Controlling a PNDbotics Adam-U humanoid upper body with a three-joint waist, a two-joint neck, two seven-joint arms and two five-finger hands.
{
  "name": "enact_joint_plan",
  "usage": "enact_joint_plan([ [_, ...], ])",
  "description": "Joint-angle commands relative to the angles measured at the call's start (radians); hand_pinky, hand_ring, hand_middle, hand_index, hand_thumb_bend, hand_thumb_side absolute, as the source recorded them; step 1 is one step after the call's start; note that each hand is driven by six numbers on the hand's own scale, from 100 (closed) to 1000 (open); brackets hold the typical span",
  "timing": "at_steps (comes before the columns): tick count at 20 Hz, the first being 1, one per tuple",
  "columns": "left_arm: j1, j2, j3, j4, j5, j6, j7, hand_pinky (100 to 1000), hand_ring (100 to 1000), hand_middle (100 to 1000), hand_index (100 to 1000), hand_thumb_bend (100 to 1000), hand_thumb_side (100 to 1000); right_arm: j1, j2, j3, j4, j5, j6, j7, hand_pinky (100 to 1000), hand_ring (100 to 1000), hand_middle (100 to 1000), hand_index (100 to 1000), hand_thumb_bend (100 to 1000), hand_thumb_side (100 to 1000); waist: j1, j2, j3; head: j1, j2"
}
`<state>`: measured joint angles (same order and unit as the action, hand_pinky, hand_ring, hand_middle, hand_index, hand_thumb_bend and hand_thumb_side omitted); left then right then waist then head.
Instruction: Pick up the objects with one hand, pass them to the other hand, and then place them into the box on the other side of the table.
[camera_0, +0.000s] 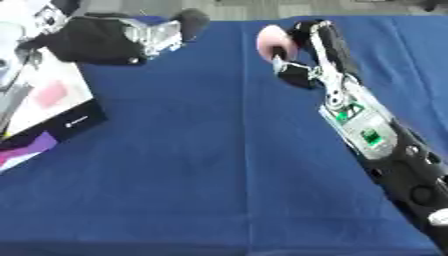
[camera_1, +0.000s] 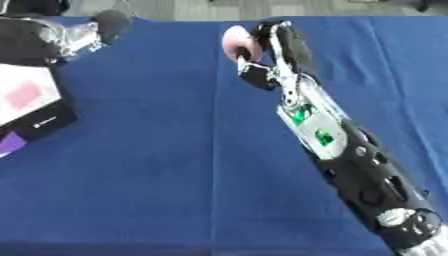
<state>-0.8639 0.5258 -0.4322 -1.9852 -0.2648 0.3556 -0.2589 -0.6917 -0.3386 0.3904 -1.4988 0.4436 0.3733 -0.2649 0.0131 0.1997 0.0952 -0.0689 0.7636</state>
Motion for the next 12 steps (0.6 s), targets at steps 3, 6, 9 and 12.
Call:
enact_joint_plan([
  [3,-0.05,-0.056,-0.028,-0.015,-0.035,0.027,-0.055,709,660,683,770,447,536,-0.031,0.014,0.002,0.01,-0.018,-0.027,-0.017,655,594,466,480,100,161,0.017,-0.044,0.005,0.004,0.006],
  [6,-0.068,-0.092,-0.048,-0.015,-0.059,0.047,-0.094,710,663,685,772,444,538,-0.037,0.029,0.006,0.014,-0.027,-0.039,-0.021,653,594,466,479,100,179,0.02,-0.047,0.006,0.004,0.006],
  [9,-0.084,-0.116,-0.064,-0.015,-0.089,0.069,-0.136,712,666,687,772,433,533,-0.042,0.04,0.011,0.016,-0.034,-0.049,-0.024,652,595,466,479,100,187,0.023,-0.05,0.008,0.004,0.006],
  [12,-0.095,-0.13,-0.08,0.0,-0.14,0.082,-0.185,721,682,700,780,418,523,-0.045,0.048,0.016,0.016,-0.04,-0.058,-0.022,651,595,466,479,100,197,0.028,-0.052,0.01,0.0,0.006],
])
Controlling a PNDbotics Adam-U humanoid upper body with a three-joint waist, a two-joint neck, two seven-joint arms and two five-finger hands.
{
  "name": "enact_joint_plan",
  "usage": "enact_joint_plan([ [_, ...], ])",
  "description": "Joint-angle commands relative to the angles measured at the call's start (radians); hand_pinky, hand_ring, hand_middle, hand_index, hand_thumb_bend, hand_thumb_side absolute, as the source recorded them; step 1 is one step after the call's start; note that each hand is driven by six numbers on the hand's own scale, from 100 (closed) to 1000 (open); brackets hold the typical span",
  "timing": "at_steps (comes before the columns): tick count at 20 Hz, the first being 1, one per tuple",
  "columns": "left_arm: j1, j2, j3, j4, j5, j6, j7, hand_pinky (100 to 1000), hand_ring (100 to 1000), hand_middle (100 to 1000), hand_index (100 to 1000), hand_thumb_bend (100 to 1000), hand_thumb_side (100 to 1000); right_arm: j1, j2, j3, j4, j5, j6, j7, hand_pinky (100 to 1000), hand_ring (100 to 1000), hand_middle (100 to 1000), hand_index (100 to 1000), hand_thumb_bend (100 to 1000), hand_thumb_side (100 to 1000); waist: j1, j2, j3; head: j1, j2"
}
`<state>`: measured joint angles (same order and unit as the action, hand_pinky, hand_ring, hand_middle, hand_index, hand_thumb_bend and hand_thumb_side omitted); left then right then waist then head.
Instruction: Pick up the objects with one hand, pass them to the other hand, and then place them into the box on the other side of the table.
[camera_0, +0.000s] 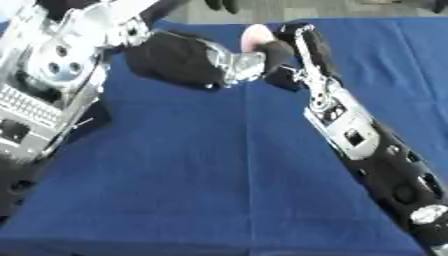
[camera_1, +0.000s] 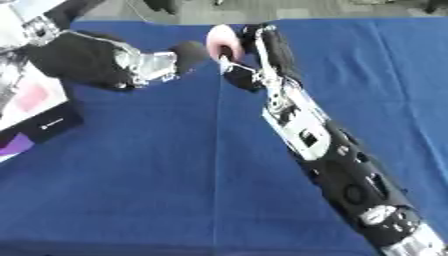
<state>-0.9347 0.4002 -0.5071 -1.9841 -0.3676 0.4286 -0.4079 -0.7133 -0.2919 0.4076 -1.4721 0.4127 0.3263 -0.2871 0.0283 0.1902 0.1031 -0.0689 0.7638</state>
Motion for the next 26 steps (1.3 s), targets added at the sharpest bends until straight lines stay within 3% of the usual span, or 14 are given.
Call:
enact_joint_plan([
  [1,-0.027,-0.009,-0.01,0.007,-0.054,0.009,-0.053,723,686,702,781,415,517,-0.023,0.003,0.0,-0.011,-0.011,-0.014,0.0,650,595,466,479,100,204,0.014,-0.043,0.003,-0.001,0.006],
  [6,-0.052,-0.025,-0.023,0.057,-0.129,-0.013,-0.126,736,704,716,787,394,471,-0.021,0.008,0.005,-0.022,-0.029,-0.03,0.001,648,594,467,478,100,227,0.021,-0.046,0.006,-0.004,0.006],
  [11,-0.064,-0.03,-0.023,0.102,-0.184,-0.035,-0.156,749,721,730,790,293,344,-0.019,0.006,0.007,-0.041,-0.045,-0.035,0.0,648,594,467,478,100,232,0.023,-0.049,0.004,-0.002,0.006],
  [21,-0.064,-0.028,-0.013,0.13,-0.299,-0.103,-0.242,781,757,752,805,350,240,-0.008,0.002,0.011,-0.05,-0.049,-0.032,0.003,645,592,466,475,100,234,0.023,-0.048,0.001,0.004,0.006],
  [26,-0.064,-0.029,-0.008,0.149,-0.345,-0.124,-0.276,790,767,757,806,327,182,-0.001,-0.001,0.019,-0.054,-0.05,-0.044,0.015,643,596,465,472,100,218,0.022,-0.047,0.0,0.01,0.006],
])
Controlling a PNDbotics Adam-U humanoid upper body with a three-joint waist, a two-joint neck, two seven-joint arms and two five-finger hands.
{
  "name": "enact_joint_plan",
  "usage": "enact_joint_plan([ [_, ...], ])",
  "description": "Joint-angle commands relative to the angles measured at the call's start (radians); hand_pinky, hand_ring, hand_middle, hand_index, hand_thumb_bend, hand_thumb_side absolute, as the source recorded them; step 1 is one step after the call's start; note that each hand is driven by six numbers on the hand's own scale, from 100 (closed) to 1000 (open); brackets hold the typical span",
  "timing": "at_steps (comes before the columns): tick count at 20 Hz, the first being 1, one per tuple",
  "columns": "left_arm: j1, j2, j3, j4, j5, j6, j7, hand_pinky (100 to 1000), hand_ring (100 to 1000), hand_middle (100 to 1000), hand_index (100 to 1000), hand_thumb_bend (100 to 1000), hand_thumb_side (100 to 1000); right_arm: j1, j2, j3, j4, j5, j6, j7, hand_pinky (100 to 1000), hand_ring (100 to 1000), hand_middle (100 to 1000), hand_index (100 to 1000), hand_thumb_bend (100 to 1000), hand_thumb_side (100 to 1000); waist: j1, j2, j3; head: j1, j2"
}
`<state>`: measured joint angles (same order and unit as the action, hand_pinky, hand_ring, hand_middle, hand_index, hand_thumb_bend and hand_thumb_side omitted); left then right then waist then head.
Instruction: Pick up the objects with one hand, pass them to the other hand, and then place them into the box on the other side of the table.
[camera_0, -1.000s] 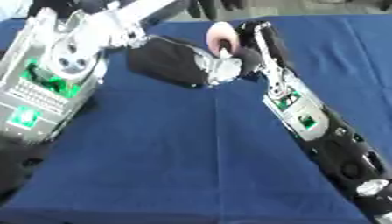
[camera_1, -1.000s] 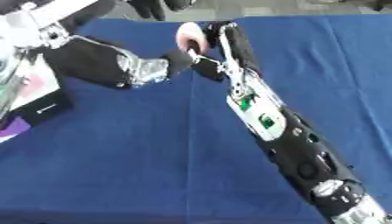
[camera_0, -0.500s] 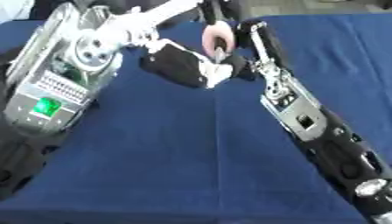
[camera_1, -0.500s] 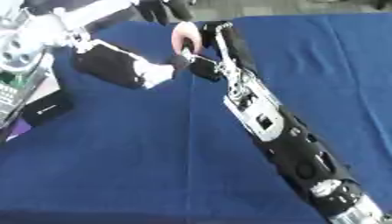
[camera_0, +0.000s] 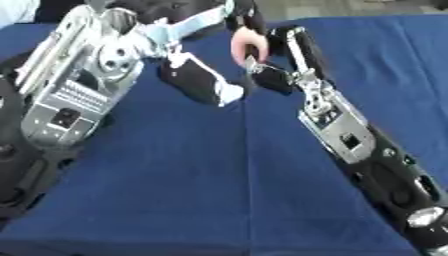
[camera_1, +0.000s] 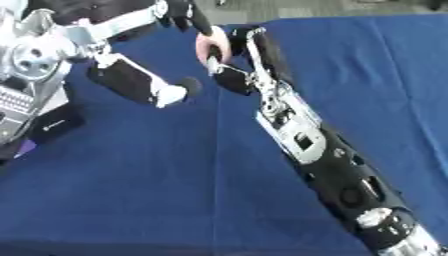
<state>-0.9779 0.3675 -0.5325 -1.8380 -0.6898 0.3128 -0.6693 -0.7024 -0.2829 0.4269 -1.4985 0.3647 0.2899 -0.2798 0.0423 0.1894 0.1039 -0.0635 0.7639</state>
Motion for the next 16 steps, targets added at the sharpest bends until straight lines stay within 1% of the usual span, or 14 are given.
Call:
enact_joint_plan([
  [1,-0.021,0.003,0.019,0.009,-0.029,-0.009,-0.018,790,768,757,805,317,168,-0.011,-0.011,0.001,-0.028,-0.002,-0.012,0.011,643,597,465,471,100,216,0.008,-0.046,-0.001,0.005,0.006],
  [3,-0.021,0.001,0.022,0.021,-0.043,-0.01,-0.018,791,768,758,805,307,152,-0.007,-0.013,0.004,-0.028,-0.001,-0.023,0.018,643,597,464,470,100,212,0.007,-0.046,-0.002,0.006,0.006],
  [4,-0.021,0.001,0.024,0.027,-0.052,-0.009,-0.015,791,769,758,805,289,121,-0.006,-0.014,0.006,-0.027,0.002,-0.029,0.021,644,598,464,468,100,197,0.007,-0.046,-0.002,0.007,0.006],
  [5,-0.021,0.001,0.026,0.033,-0.063,-0.008,-0.011,791,769,758,805,287,118,-0.004,-0.016,0.007,-0.025,0.006,-0.037,0.025,645,599,464,468,100,194,0.007,-0.045,-0.002,0.008,0.006],
  [9,-0.018,-0.003,0.032,0.061,-0.097,0.003,0.014,790,768,757,808,286,133,0.005,-0.021,0.012,-0.01,0.014,-0.079,0.04,646,599,465,469,100,189,0.005,-0.045,-0.003,0.014,0.006],
  [16,-0.018,-0.013,0.027,0.095,-0.13,0.013,0.047,788,767,754,806,278,142,0.008,-0.023,0.023,-0.004,0.036,-0.154,0.039,652,602,465,470,100,139,0.003,-0.043,-0.004,0.022,0.006],
])
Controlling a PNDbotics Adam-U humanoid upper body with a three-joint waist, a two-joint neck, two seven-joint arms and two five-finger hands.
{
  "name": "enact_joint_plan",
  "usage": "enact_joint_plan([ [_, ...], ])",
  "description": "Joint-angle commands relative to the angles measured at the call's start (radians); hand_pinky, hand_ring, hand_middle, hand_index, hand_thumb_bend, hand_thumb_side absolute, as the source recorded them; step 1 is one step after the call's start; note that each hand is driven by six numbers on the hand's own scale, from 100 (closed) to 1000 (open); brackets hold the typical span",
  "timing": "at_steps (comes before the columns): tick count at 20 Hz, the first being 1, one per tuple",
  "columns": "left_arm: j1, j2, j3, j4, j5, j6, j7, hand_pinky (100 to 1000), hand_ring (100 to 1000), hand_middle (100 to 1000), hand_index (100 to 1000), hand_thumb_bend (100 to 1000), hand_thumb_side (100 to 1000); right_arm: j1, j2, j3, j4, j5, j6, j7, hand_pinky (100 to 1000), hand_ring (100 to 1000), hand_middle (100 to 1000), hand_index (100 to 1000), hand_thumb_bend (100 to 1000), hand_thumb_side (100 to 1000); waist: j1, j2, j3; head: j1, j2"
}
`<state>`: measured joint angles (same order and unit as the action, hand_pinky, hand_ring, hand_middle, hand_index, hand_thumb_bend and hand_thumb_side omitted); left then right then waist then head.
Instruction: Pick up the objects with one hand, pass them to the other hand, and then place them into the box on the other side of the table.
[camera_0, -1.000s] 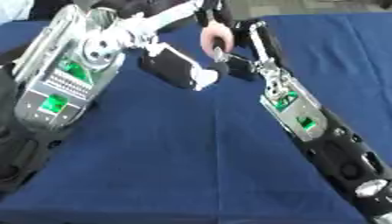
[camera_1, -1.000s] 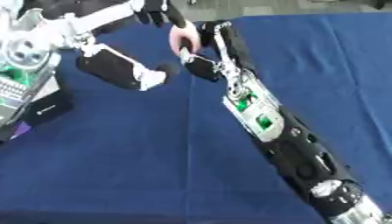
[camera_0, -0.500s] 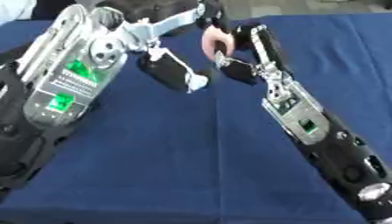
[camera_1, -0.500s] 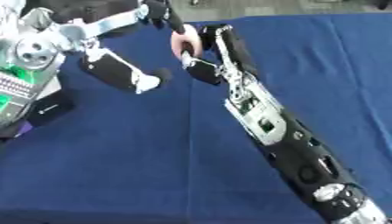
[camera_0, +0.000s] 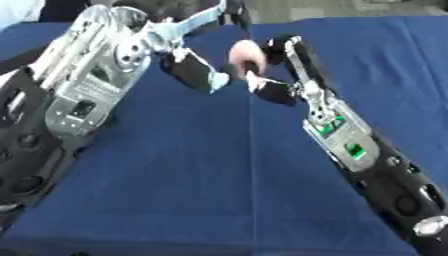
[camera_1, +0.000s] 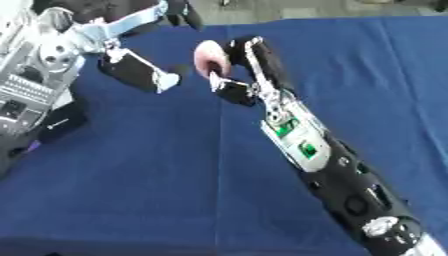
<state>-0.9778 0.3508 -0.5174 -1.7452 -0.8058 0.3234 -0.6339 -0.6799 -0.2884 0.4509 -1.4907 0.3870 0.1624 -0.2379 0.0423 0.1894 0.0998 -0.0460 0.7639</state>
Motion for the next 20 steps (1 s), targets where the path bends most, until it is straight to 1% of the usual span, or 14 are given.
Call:
enact_joint_plan([
  [1,-0.018,0.002,0.011,0.007,-0.015,0.003,0.012,788,767,755,806,280,147,-0.014,-0.018,0.001,-0.012,0.016,-0.036,-0.005,652,602,465,470,100,133,0.003,-0.043,0.0,0.006,0.006],
  [7,-0.017,-0.006,0.008,0.028,-0.002,0.002,0.006,789,768,757,808,285,160,-0.018,-0.018,0.007,-0.015,0.032,-0.063,-0.004,657,604,465,471,100,108,0.001,-0.043,-0.002,0.011,0.006],
  [13,-0.015,-0.01,0.003,0.044,0.013,0.001,-0.016,791,771,759,814,288,156,-0.02,-0.021,0.01,-0.033,0.038,-0.068,-0.002,659,605,465,471,100,100,0.001,-0.042,-0.003,0.012,0.006],
  [20,-0.013,-0.019,0.0,0.078,-0.004,-0.003,-0.027,793,775,762,815,291,157,-0.02,-0.022,0.014,-0.052,0.035,-0.072,0.0,658,605,465,470,100,100,0.001,-0.041,-0.006,0.014,0.006],
])
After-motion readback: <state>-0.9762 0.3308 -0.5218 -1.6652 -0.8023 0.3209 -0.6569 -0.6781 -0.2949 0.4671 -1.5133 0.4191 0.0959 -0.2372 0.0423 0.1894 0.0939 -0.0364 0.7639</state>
